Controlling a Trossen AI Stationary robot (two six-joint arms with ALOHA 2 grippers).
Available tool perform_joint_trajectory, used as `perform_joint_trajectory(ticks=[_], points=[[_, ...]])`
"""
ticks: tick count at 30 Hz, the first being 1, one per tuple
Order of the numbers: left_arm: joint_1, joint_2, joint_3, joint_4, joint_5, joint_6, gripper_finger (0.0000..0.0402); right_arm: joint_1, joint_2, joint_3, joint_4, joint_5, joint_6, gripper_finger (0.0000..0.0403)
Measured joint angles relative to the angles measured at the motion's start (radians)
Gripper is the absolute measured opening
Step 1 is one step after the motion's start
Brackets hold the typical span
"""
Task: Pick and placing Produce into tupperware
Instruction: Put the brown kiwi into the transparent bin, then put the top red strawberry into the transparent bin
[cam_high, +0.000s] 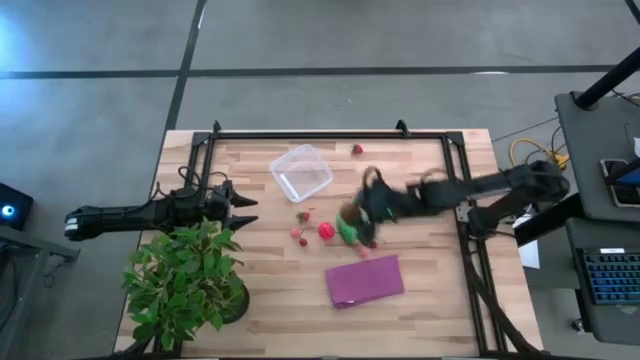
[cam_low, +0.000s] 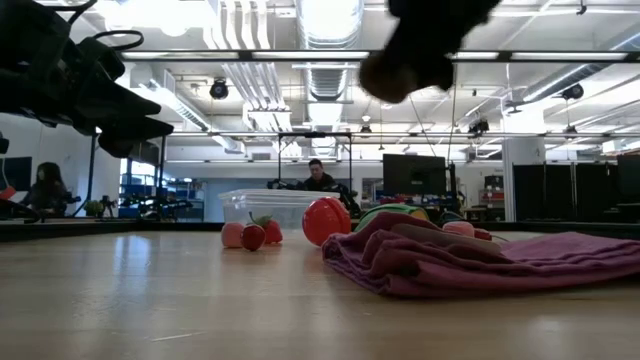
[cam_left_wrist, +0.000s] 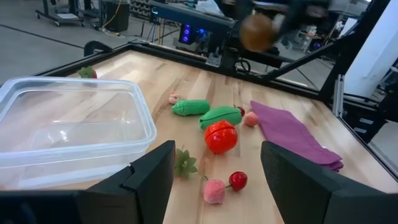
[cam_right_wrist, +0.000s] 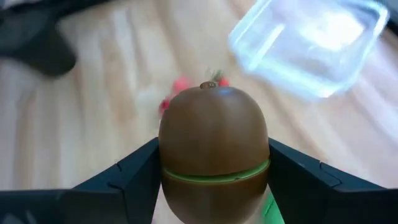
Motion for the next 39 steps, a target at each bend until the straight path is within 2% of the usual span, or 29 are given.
perform_joint_trajectory(ticks=[5, 10, 15, 21, 26, 29, 34, 39], points=[[0.000, 0.002, 0.000, 0.001, 0.000, 0.000, 0.0224, -0.200, 0.183, 0.172, 0.067, -0.154, -0.126, 0.0250], [0.000, 0.000, -0.001, -0.001, 0.000, 0.000, 0.0224, -0.310, 0.435, 0.444, 0.056, -0.229, -0.192, 0.0251], [0.000, 0.002, -0.001, -0.001, 0.000, 0.000, 0.0224, -0.377, 0.654, 0.684, -0.046, -0.234, -0.188, 0.0254], [0.000, 0.003, -0.001, 0.000, 0.000, 0.000, 0.0224, -0.402, 0.826, 0.927, -0.281, -0.224, -0.208, 0.0251], [0.000, 0.004, -0.001, 0.000, 0.000, 0.000, 0.0224, -0.402, 0.902, 1.085, -0.425, -0.162, -0.274, 0.0274], [0.000, 0.004, -0.001, 0.000, 0.000, 0.000, 0.0224, -0.403, 0.920, 1.135, -0.474, -0.141, -0.300, 0.0297], [0.000, 0.004, -0.001, 0.000, 0.000, 0.000, 0.0224, -0.407, 0.912, 1.153, -0.532, -0.094, -0.367, 0.0327], [0.000, 0.007, -0.001, 0.000, 0.000, 0.000, 0.0224, -0.461, 0.821, 1.138, -0.597, -0.024, -0.440, 0.0330]])
